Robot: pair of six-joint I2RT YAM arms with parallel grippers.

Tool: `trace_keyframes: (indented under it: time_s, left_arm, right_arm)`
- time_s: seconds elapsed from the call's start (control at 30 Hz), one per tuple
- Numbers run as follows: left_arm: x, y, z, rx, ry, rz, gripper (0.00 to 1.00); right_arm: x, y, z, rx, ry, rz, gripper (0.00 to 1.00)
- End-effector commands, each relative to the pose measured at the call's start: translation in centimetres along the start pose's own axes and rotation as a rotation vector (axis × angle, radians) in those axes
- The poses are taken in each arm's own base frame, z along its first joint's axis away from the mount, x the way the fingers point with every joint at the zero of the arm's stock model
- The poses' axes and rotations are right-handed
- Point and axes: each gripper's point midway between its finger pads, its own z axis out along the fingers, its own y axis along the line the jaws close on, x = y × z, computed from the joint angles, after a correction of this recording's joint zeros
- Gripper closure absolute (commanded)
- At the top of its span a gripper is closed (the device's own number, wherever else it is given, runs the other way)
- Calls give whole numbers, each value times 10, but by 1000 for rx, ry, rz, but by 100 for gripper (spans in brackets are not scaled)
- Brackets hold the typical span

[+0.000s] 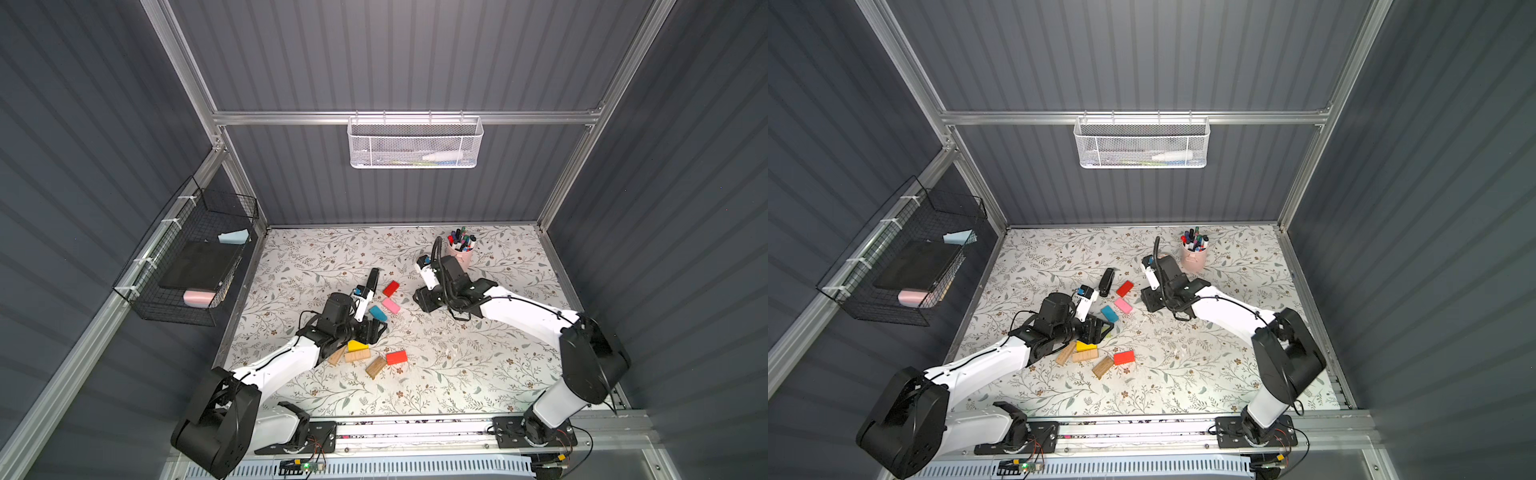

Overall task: Assemble the letter c with building blocks
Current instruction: Pick up the building block from the center of the board.

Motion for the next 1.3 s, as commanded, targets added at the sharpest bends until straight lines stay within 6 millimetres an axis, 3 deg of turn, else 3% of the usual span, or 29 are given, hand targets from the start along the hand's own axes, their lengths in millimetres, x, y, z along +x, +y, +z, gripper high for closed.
trace_keyframes:
  time_s: [0.0, 0.13, 0.4, 0.7, 1.27]
  left_arm:
    - [1, 7, -8, -65, 14, -11, 26]
    - [8, 16, -10, -114, 31, -50, 27]
    - [10, 9, -5, -45, 42, -81, 27]
    - [10, 25, -9, -60, 24, -156, 28]
    - [9, 27, -9, -67, 22, -156, 28]
  right_arm:
    - [0, 15, 11, -18, 30, 8, 47]
    - [0, 30, 29, -62, 54, -26, 47]
    - [-1, 43, 58, -77, 100, -96, 40]
    - [2, 44, 79, -81, 145, -141, 44]
    - [18, 44, 110, -55, 263, -162, 53]
